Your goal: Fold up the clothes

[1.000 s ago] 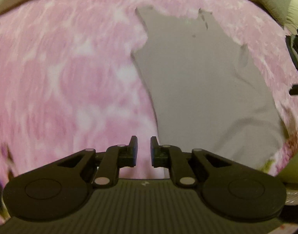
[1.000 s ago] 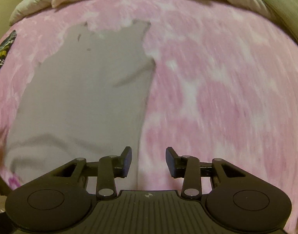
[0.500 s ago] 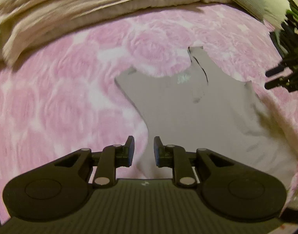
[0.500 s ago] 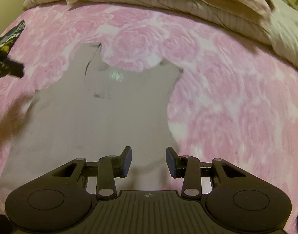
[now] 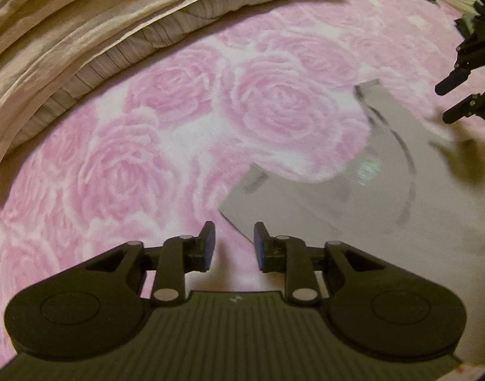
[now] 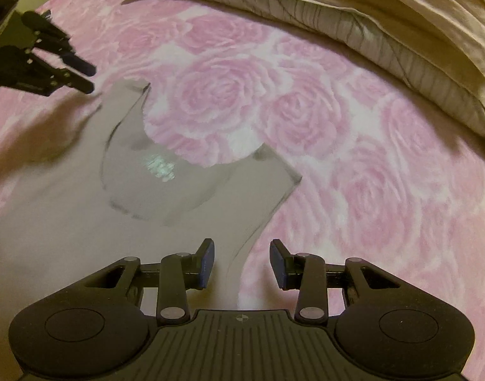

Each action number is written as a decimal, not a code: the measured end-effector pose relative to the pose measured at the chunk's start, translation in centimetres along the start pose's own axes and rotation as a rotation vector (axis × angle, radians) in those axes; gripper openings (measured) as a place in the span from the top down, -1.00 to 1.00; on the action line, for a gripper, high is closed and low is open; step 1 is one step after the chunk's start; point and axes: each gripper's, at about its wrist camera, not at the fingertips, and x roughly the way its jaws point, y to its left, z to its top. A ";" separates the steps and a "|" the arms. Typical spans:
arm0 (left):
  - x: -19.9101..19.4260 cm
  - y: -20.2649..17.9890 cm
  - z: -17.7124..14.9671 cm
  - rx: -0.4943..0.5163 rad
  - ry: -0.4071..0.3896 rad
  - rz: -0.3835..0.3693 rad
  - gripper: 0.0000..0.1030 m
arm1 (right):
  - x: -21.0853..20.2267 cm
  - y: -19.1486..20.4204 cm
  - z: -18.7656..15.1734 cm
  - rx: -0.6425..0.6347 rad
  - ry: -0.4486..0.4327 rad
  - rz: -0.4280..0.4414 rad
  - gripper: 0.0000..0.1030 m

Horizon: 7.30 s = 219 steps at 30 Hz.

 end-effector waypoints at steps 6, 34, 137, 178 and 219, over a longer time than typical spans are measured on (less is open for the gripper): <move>3.8 1.4 1.9 -0.002 0.008 -0.026 0.49 | 4.1 -3.1 2.2 -0.038 -0.053 -0.054 0.31; -6.2 -0.7 -2.2 -0.426 -0.020 0.030 0.60 | -3.7 -0.7 -1.6 0.266 -0.018 -0.099 -0.03; -34.5 -29.9 -15.3 -0.610 -0.038 0.145 -0.97 | -29.4 15.1 -21.1 0.392 -0.081 0.017 -0.37; 4.6 0.8 3.4 0.131 0.079 -0.059 0.29 | 6.3 -6.1 5.8 -0.246 -0.015 0.046 0.27; -20.3 -26.0 -19.8 0.318 -0.100 0.141 0.99 | -14.3 18.9 -22.5 -0.585 -0.216 -0.076 1.00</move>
